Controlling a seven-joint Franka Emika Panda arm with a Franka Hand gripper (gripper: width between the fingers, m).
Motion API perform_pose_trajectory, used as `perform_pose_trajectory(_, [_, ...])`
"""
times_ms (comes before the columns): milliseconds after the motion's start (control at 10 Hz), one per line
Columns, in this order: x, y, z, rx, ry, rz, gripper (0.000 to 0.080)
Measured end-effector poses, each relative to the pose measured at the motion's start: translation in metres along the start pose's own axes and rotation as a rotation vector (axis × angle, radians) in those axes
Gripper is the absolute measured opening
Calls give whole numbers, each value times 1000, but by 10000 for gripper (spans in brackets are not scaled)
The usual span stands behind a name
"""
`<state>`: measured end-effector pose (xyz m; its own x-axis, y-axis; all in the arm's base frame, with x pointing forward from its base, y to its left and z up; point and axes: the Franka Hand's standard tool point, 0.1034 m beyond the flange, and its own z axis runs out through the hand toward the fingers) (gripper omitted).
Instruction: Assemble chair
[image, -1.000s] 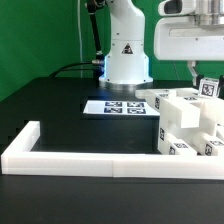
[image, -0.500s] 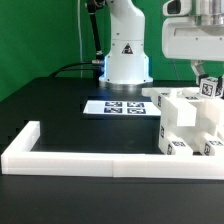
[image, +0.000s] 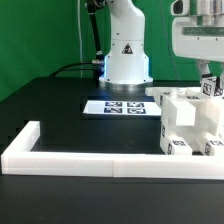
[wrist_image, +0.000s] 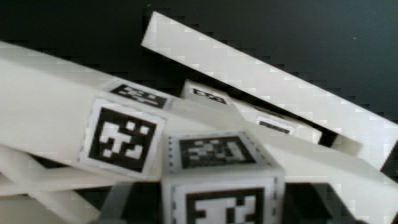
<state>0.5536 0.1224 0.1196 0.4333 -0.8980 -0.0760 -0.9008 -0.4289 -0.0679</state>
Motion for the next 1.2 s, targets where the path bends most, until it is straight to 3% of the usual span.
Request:
perform_pose_trajectory(100, [0,0,0,-2,2,-25,360])
perform_pose_trajectory(300, [-6,-2,-2,-3,1,-96,618])
perform_pose_trajectory(800, [-6,-3,-2,1,6,-552,649])
perform_pose_trajectory(1200, [-2,-1,-1,-27,25,-934,649])
